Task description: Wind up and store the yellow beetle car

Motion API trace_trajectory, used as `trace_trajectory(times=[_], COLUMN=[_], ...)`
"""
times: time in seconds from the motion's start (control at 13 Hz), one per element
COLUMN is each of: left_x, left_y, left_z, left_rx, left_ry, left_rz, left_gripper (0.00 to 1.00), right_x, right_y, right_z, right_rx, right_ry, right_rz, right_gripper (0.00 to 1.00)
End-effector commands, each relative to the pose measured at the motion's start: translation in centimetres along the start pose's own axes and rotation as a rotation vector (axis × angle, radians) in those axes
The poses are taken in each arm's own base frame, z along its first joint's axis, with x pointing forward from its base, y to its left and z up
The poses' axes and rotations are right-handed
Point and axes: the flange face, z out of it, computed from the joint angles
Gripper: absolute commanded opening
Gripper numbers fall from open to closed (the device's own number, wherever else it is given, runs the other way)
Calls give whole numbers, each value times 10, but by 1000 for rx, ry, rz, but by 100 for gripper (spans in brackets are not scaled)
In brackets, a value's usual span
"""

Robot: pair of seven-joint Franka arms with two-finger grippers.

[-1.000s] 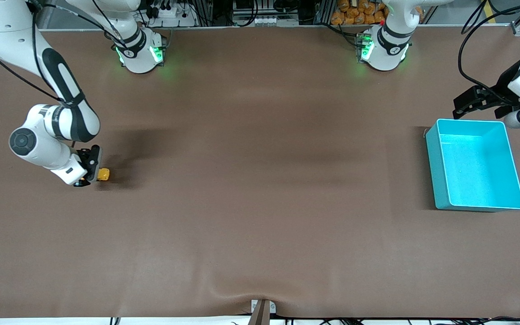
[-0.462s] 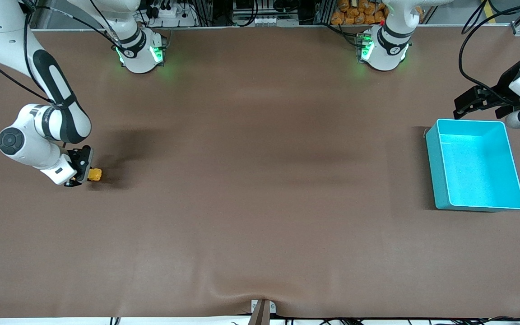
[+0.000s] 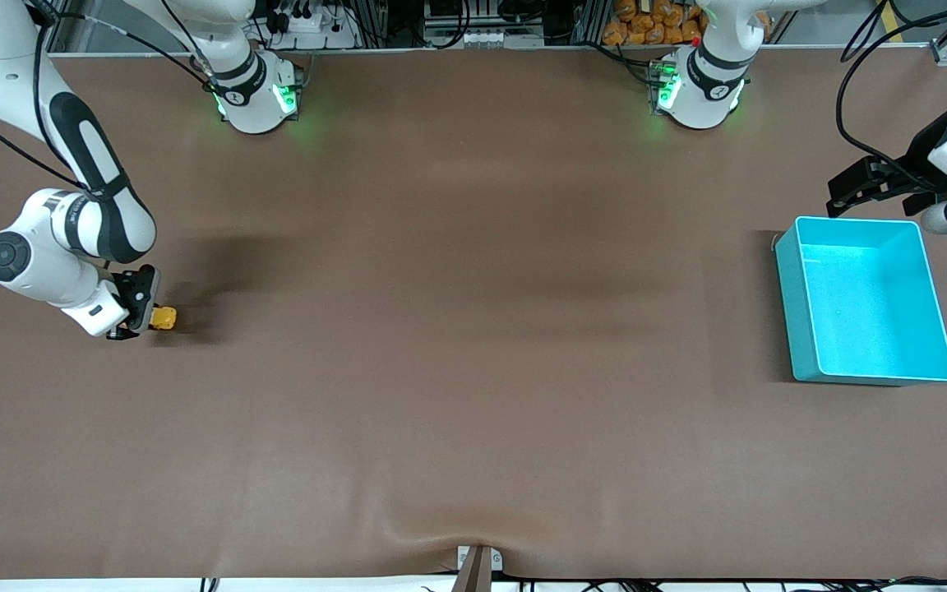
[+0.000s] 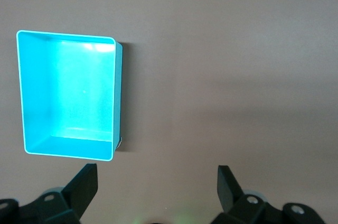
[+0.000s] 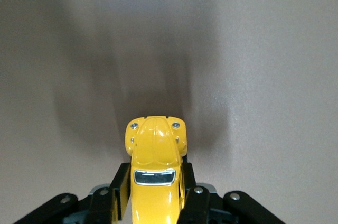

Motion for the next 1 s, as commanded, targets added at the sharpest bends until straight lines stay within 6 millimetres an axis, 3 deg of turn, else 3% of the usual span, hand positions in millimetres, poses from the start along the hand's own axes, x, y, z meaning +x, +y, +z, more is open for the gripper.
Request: trace_trajectory(times=[0.0,0.38,0.54,0.62,0.77,0.92], left_x=[-2,-2,-3,-3,-3,-3], left_y=[-3,-4,-3,-3,-3,-2], left_z=[-5,-5,-7,-7,-6,-5], left_rx=[7,7,7,7,7,9], left_ry=[12,12,15,15,13,12], left_rz=[-6,-6,-1,-1,0,2], left_gripper=[100,100,100,100,100,100], right_x=[-16,-35,-37,-38,-40,-44], right_y=[7,17,21,24,29,43], right_z=[32,29,24,22,16,-4], right_rx=[4,48,43,36,33,62], right_ry=[-1,7,4,5,6,9], right_rz=[-19,-34,-32,-29,-21,-19], right_gripper=[40,41,48,53,75,100])
